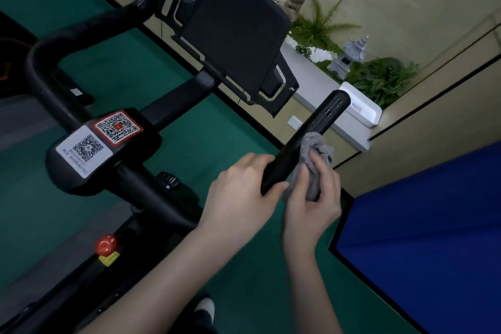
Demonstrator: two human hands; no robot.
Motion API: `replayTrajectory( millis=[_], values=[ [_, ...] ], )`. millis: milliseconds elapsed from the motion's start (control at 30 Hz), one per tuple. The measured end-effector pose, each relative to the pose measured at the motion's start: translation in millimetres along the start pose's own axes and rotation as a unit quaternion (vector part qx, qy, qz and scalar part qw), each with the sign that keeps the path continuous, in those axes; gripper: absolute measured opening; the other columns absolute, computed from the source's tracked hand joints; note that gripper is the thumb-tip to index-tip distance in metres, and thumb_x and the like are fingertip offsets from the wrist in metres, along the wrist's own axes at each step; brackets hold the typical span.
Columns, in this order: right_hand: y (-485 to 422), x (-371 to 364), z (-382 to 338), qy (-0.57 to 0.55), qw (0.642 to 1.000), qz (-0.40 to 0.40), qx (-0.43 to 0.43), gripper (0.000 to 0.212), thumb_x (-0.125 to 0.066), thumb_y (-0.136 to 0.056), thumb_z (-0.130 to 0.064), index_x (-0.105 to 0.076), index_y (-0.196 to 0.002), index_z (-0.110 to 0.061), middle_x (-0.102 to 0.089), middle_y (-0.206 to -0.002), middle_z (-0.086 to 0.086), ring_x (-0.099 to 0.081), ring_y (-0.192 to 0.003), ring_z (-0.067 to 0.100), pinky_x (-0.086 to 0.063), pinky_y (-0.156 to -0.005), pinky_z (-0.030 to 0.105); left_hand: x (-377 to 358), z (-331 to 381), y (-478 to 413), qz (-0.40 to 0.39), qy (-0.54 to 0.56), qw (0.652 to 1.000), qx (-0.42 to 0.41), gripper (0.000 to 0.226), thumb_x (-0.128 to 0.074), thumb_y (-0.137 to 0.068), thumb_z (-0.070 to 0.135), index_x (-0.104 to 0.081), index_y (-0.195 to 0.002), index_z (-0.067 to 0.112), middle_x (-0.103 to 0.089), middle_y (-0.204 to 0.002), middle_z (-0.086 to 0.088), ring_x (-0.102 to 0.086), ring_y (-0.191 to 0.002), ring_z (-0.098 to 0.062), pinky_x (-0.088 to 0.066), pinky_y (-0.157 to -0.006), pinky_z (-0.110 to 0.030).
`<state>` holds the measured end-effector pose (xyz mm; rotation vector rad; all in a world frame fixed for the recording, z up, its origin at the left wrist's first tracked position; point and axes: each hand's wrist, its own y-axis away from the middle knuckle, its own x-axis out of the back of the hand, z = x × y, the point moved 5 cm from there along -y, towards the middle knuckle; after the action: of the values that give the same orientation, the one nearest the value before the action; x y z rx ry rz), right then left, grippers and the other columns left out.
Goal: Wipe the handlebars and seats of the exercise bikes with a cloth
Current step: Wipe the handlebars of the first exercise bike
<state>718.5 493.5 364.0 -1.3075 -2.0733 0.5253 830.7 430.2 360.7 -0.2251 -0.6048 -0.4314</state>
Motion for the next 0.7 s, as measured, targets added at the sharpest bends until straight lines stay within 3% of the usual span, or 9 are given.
replayTrajectory(
  millis=[133,300,400,500,600,700],
  values=[
    [-18,-2,-13,0.09,0.968,-0.112,0.205,0.019,-0.059,-0.089,0.006,-0.069,-0.105,0.003,-0.067,-0.095,0.011,-0.053,-0.092,0.02,-0.046,-0.084,0.028,0,0,2,0.001,0.006,1.0,0.013,0.039,-0.062,-0.085,0.043,-0.055,-0.12,0.029,-0.06,-0.113,0.009,-0.061,-0.101,-0.024,-0.05,-0.085,-0.04],
    [-50,-21,-26,0.195,0.872,-0.308,0.328,0.019,-0.058,-0.091,-0.005,-0.069,-0.106,-0.002,-0.068,-0.097,0.01,-0.055,-0.096,0.03,-0.041,-0.086,0.036,1,1,2,0.009,0.007,1.0,0.017,0.038,-0.062,-0.084,0.042,-0.056,-0.119,0.028,-0.061,-0.111,0.006,-0.061,-0.099,-0.026,-0.051,-0.082,-0.042],
    [-69,-35,-35,0.212,0.81,-0.433,0.333,0.02,-0.058,-0.092,-0.008,-0.068,-0.109,-0.005,-0.067,-0.099,0.01,-0.058,-0.102,0.031,-0.041,-0.094,0.039,1,1,3,0.019,0.0,1.0,0.023,0.039,-0.063,-0.082,0.046,-0.056,-0.117,0.03,-0.061,-0.11,0.007,-0.061,-0.098,-0.026,-0.051,-0.08,-0.04],
    [-75,-51,-41,0.246,0.738,-0.547,0.31,0.022,-0.056,-0.093,-0.013,-0.065,-0.113,-0.012,-0.066,-0.106,0.006,-0.06,-0.102,0.027,-0.044,-0.091,0.037,2,0,2,0.028,-0.003,0.999,0.041,0.043,-0.065,-0.08,0.05,-0.056,-0.118,0.032,-0.062,-0.11,0.008,-0.061,-0.099,-0.025,-0.05,-0.08,-0.038],
    [-69,-61,-46,0.248,0.67,-0.625,0.316,0.02,-0.055,-0.091,-0.01,-0.065,-0.107,-0.014,-0.067,-0.107,-0.002,-0.061,-0.101,0.019,-0.044,-0.087,0.03,2,-2,3,0.039,0.003,0.997,0.063,0.042,-0.068,-0.076,0.052,-0.06,-0.112,0.031,-0.064,-0.108,0.007,-0.061,-0.097,-0.024,-0.05,-0.079,-0.035],
    [-72,-67,-48,0.253,0.632,-0.681,0.271,0.022,-0.053,-0.092,-0.007,-0.067,-0.106,-0.018,-0.067,-0.098,-0.007,-0.06,-0.093,0.011,-0.041,-0.081,0.021,2,-3,3,0.048,-0.008,0.996,0.073,0.04,-0.069,-0.074,0.054,-0.062,-0.108,0.034,-0.065,-0.105,0.009,-0.061,-0.095,-0.021,-0.043,-0.073,-0.029]
  ],
)
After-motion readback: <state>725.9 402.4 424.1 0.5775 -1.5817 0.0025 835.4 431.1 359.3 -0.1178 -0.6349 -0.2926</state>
